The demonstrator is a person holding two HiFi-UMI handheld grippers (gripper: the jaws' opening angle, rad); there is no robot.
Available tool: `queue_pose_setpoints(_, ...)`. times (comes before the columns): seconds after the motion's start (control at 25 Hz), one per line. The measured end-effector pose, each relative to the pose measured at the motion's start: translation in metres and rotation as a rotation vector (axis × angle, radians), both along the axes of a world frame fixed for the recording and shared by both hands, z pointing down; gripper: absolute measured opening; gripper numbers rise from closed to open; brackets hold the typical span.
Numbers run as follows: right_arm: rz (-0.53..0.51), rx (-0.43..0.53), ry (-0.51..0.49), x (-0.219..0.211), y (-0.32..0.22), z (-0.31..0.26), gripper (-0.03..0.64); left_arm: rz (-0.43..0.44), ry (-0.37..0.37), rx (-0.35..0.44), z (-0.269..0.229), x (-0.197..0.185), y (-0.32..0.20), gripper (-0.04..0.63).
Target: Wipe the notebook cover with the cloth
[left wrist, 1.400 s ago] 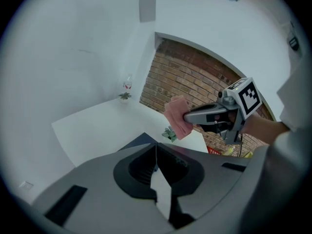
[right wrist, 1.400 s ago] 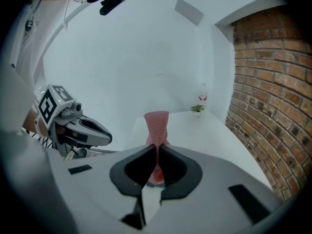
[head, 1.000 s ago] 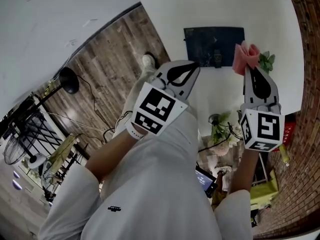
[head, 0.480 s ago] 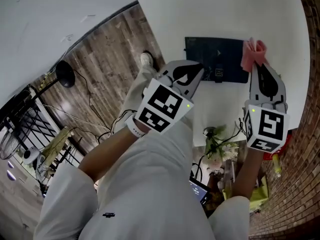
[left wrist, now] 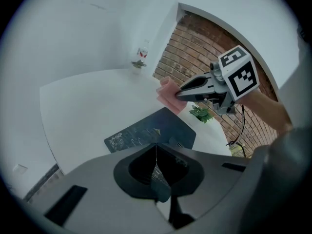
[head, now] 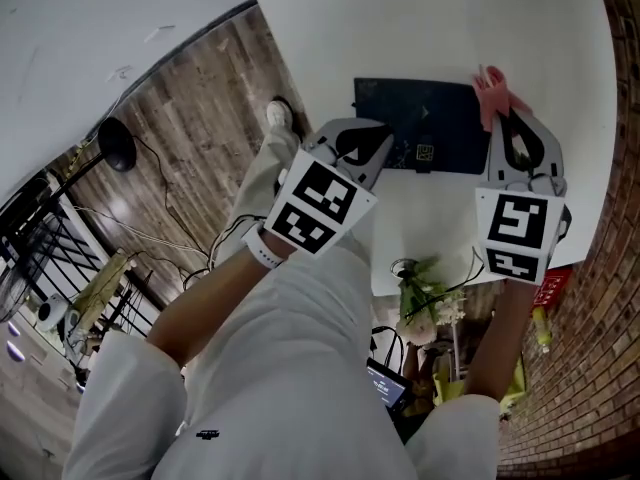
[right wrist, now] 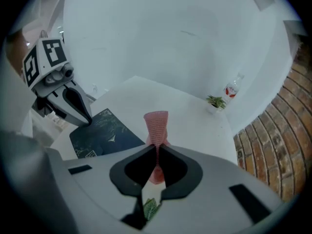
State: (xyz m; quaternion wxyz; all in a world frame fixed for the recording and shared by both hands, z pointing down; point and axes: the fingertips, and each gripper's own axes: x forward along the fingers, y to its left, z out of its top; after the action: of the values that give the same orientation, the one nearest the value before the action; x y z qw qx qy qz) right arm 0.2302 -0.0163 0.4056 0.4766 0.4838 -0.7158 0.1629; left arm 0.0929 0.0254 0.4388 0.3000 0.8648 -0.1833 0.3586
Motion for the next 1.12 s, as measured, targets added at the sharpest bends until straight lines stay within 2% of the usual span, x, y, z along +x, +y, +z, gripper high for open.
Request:
queue_pose_setpoints(0.24, -0.167, -0.023, 0.100, -0.001, -0.005, 0.018, 0.032, 0.030, -0.033, -0.006, 0.019, 0.003, 0.001, 0.021)
queue_pose_setpoints(0.6, -0.393, -0.146, 0.224, -0.010, 0.003, 0.055, 0.031, 0.039, -0.058, -0.020, 0.027, 0.003, 0.002, 0.020)
queue_pose_setpoints(1.12, -0.525, -0.214, 0.183, -0.025, 0.027, 0.057, 0.029, 0.043, -0.082, -0.024, 0.028, 0.003, 0.001, 0.018)
